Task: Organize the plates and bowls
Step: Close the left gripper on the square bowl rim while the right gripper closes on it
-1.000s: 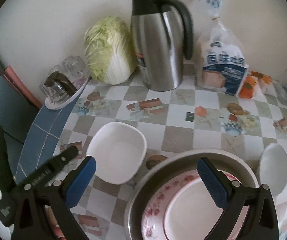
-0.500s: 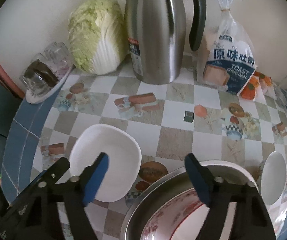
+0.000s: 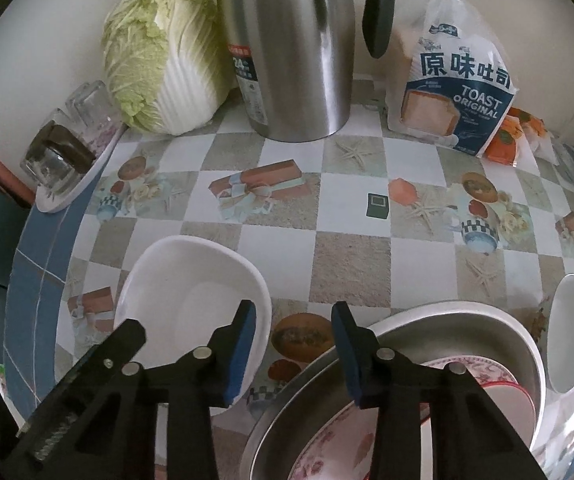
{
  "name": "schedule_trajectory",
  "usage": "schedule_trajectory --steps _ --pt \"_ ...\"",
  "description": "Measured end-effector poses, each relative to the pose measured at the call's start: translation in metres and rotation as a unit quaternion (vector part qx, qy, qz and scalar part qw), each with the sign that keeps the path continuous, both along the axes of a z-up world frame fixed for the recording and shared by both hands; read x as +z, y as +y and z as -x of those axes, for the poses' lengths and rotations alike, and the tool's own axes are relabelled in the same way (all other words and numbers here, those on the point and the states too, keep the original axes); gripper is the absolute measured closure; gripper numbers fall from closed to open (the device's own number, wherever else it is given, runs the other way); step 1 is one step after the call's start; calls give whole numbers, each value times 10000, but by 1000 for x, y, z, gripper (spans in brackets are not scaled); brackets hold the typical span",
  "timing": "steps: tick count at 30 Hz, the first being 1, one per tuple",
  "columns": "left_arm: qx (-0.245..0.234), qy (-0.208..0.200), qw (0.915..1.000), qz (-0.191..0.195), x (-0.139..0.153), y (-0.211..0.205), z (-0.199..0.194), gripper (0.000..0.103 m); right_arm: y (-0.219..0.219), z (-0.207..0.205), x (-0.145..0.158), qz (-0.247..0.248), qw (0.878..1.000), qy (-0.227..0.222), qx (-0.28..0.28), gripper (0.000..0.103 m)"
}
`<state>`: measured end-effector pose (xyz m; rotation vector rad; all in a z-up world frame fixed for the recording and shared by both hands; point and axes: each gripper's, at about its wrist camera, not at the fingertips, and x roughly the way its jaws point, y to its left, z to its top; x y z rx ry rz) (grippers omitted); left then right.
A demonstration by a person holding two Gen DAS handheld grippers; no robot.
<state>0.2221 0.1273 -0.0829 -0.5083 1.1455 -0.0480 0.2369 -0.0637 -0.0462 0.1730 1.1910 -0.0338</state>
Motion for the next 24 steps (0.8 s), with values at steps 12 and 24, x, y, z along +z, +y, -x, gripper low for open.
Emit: schedule_trajectory --steps 12,24 --pt "58 212 9997 135 -13 -1 -3 44 10 -4 -13 25 9997 128 200 69" --pt "-2 155 9991 394 -17 -6 -4 80 17 -9 -25 24 9992 249 316 86"
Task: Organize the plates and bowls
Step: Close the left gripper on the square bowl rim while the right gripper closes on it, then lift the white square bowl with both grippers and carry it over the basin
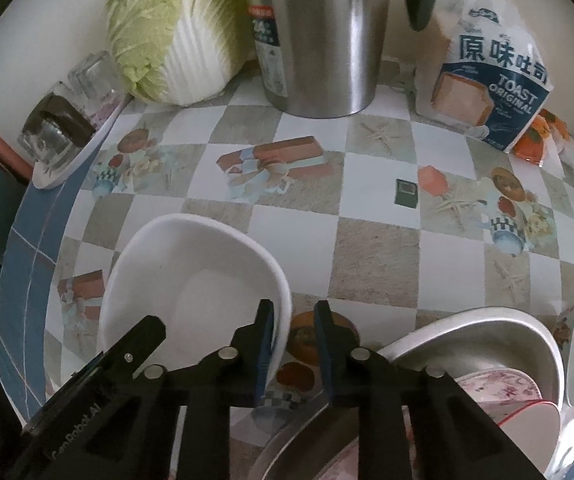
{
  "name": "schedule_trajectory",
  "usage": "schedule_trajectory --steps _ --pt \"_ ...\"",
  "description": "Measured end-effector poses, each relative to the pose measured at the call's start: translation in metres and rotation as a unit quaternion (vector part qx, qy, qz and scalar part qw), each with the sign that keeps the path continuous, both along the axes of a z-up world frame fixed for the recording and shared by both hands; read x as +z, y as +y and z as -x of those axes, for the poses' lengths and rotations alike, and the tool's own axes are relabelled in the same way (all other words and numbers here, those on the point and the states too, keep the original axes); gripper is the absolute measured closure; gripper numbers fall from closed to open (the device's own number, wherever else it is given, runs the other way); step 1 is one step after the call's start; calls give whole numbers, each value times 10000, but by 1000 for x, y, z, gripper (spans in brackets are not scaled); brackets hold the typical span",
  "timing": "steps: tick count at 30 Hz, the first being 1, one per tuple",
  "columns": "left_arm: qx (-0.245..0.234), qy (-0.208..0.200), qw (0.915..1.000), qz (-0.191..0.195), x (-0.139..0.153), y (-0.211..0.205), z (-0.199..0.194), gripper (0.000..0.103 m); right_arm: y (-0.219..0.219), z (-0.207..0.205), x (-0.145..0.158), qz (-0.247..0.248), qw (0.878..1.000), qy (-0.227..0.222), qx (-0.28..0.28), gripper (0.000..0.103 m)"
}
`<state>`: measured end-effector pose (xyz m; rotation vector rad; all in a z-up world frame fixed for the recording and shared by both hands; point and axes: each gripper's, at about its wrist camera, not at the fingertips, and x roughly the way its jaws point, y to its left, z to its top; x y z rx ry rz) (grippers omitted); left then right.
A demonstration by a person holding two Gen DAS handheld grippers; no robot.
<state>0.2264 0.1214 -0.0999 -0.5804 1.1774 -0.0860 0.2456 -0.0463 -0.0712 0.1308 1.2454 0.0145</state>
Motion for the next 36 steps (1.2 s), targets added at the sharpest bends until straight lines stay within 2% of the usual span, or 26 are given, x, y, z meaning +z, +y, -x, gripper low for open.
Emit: schedule_trajectory --steps 3,6,11,17,26,36 --pt "12 13 10000 74 -1 2 0 80 5 0 -2 -3 9999 0 115 91" --pt "18 -20 10000 19 3 5 1 81 8 2 -1 77 9998 -9 174 91" --pt "-29 -243 9997 -88 23 8 4 81 10 5 4 -94 9998 -95 142 91" --pt "-217 -624 9975 -258 62 4 13 81 5 16 34 -248 9987 -449 49 91" --pt "-402 -1239 9911 -283 118 -9 36 81 -14 47 82 -567 9941 -919 -76 90" --pt "-735 -1707 9816 -449 156 -29 60 81 -39 84 110 -1026 9858 -1287 -338 89"
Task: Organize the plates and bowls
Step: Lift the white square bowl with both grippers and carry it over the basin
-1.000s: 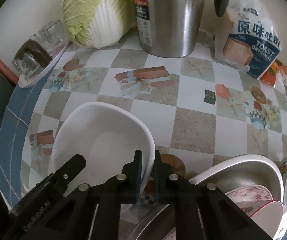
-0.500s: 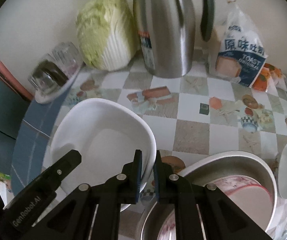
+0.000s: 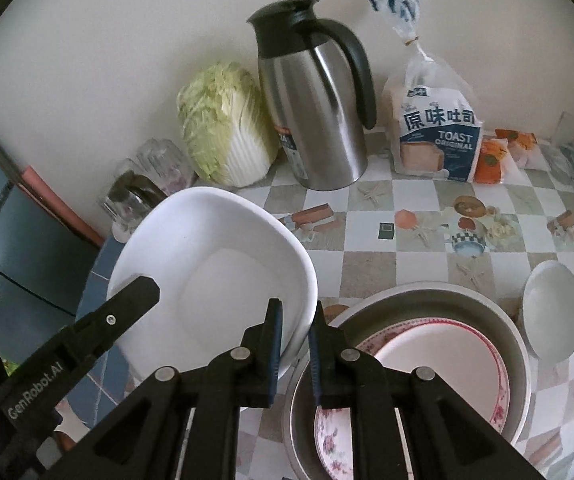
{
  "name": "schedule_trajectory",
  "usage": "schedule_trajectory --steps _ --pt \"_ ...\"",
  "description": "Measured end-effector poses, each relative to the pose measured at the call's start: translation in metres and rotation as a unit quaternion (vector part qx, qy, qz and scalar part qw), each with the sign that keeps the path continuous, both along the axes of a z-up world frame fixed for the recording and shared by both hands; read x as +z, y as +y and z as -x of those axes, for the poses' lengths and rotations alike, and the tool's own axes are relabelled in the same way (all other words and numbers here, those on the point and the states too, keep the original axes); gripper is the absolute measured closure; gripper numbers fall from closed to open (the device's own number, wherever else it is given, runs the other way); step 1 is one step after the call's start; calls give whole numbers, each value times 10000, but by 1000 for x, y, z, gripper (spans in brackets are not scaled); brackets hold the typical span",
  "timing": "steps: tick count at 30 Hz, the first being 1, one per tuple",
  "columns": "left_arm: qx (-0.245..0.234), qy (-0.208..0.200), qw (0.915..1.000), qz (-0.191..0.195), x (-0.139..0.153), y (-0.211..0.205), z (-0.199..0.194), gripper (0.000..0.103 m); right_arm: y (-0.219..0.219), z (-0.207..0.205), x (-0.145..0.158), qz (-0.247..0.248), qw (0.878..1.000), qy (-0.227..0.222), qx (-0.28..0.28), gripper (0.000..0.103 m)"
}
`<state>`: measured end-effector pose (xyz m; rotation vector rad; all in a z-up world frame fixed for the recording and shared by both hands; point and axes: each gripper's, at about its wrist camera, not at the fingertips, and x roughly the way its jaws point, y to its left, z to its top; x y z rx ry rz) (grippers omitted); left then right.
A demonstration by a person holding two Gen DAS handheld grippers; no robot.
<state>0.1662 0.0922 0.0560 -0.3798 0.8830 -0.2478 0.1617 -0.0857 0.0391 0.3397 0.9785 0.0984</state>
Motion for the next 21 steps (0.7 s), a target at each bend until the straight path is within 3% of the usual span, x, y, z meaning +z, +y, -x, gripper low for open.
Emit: schedule_trajectory --steps 21 --pt "-644 -297 9960 -544 17 -60 39 81 -55 63 6 -400 9971 -410 -496 89"
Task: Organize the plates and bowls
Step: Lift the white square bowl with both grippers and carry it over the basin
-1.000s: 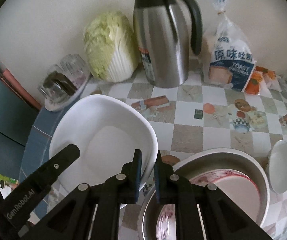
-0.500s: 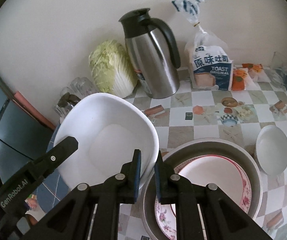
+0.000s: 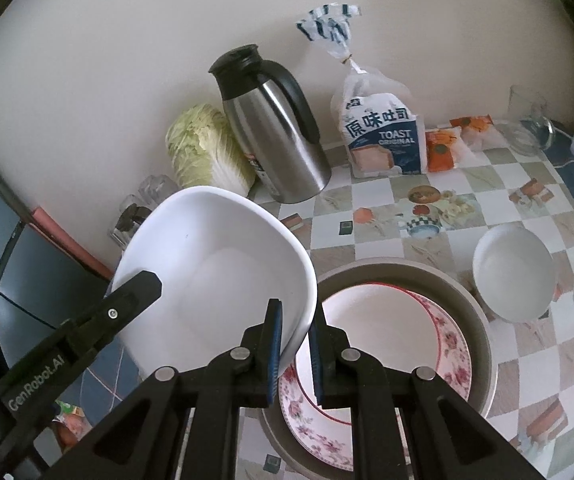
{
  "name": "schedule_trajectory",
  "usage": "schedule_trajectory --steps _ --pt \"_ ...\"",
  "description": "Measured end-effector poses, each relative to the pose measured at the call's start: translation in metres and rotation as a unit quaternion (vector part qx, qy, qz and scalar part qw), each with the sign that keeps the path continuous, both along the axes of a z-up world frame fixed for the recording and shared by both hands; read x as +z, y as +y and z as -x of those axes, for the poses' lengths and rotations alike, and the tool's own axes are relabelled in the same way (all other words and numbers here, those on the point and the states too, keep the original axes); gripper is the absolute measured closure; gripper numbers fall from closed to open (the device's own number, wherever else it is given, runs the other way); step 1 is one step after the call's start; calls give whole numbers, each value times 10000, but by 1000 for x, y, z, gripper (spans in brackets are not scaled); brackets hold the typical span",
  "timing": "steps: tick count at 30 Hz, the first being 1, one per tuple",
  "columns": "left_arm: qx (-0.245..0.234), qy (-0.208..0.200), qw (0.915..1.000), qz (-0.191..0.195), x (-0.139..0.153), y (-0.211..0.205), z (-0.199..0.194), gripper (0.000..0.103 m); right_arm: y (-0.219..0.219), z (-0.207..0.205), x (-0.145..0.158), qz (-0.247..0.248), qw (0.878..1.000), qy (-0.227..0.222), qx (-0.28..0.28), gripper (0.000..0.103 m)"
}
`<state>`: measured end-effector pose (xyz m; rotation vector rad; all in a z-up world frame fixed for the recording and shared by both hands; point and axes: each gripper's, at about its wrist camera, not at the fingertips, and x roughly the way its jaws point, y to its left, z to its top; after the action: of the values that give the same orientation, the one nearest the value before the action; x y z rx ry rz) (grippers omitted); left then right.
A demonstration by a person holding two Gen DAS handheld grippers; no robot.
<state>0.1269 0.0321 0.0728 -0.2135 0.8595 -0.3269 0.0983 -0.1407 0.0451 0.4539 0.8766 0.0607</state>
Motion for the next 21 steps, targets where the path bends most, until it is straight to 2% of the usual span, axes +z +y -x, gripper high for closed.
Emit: schedule_trajectory --steps 11,21 --pt "-183 118 9996 -206 -11 -26 3 81 -25 15 -12 -173 9998 -33 -125 89" --pt "-312 184 9979 -541 -21 -53 4 81 -42 21 -20 -42 9997 77 -213 89"
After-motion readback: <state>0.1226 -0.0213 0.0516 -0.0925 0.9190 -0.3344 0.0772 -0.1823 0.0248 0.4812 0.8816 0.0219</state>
